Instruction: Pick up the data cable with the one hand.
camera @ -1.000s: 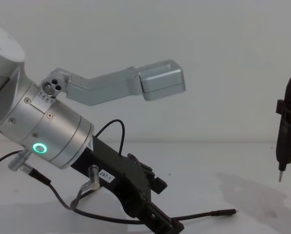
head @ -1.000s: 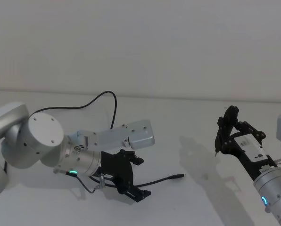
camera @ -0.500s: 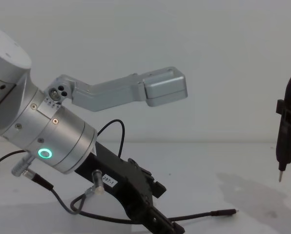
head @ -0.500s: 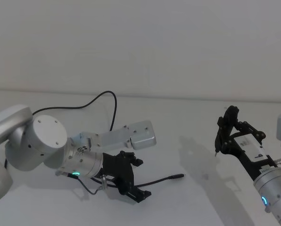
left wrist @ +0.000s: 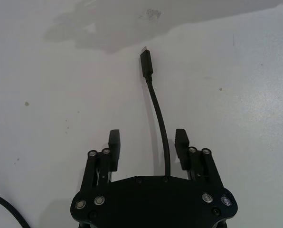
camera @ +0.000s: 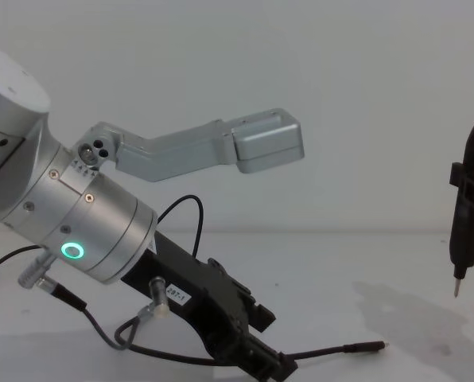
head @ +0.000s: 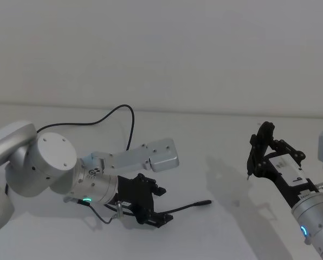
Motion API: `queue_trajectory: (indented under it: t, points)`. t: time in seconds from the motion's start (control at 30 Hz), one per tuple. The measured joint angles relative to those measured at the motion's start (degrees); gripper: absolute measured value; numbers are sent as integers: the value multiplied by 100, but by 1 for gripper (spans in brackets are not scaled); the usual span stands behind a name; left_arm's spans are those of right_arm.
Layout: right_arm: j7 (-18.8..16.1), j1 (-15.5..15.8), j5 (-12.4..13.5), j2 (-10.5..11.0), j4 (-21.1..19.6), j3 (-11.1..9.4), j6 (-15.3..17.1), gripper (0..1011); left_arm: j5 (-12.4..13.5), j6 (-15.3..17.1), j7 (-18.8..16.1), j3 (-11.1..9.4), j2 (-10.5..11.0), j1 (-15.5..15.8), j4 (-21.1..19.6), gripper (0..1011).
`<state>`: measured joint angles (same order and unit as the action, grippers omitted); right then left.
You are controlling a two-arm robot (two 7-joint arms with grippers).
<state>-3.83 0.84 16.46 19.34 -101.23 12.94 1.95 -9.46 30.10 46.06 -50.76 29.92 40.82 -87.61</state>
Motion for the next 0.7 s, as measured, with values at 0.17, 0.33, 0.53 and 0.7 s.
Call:
queue_trajectory:
  t: [0.17,0.33,0.53,0.7]
  points:
    - [0,0,0,0,0,0,0,268,-6,-6,0,6,0,-4,-7,592]
    - [0,0,0,0,0,0,0,268,-13,-13,0,10,0,-7,-10,412]
    - [0,0,0,0,0,0,0,268,-16,-17,0,13,0,-10,-14,217]
    - [0,0,0,0,0,0,0,268,-18,-19,0,16,0,-12,-16,88]
